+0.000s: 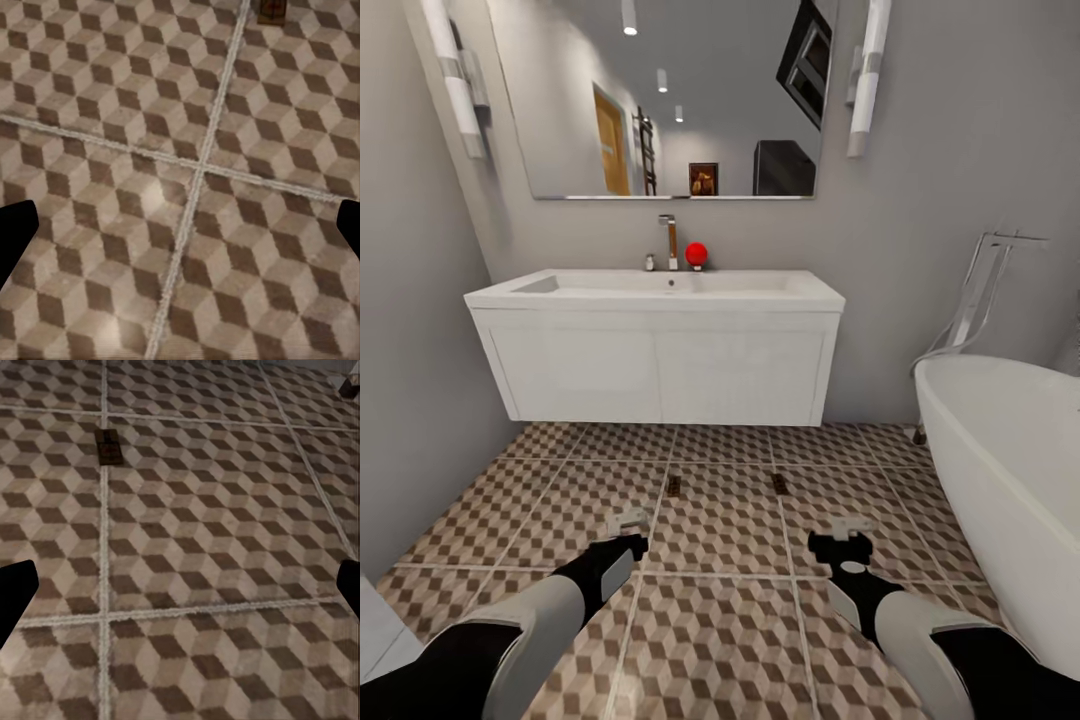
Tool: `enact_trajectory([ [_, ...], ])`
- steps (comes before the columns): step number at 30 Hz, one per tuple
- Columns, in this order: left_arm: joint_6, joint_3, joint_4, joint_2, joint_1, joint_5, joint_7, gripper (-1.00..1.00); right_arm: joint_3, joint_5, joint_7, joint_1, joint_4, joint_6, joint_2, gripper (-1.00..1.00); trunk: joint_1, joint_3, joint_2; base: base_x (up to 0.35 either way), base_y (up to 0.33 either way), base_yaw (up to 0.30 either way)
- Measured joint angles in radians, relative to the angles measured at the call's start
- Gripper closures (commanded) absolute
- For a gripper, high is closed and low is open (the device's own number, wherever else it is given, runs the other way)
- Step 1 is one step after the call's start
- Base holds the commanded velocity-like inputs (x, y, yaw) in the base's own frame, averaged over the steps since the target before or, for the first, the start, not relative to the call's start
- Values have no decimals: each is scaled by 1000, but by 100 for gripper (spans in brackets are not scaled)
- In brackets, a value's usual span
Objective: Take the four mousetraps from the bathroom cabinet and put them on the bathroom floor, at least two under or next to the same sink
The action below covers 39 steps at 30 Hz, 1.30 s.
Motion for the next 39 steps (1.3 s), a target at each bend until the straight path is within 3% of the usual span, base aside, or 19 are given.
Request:
enact_trajectory([
  [10, -73, 0, 69, 4, 0, 16, 5, -100, 0, 0, -3, 3, 4, 41, -3, -100, -5, 39, 2, 0, 0, 0],
  [22, -90, 0, 87, 4, 0, 19, 7, -100, -1, -4, -14, 3, 4, 55, 2, -100, -10, 85, 5, 0, 0, 0],
  [39, -95, -1, 88, 19, 0, 16, 7, -100, -1, 3, -68, 3, 4, 50, 12, -100, -75, 138, 124, 0, 0, 0],
])
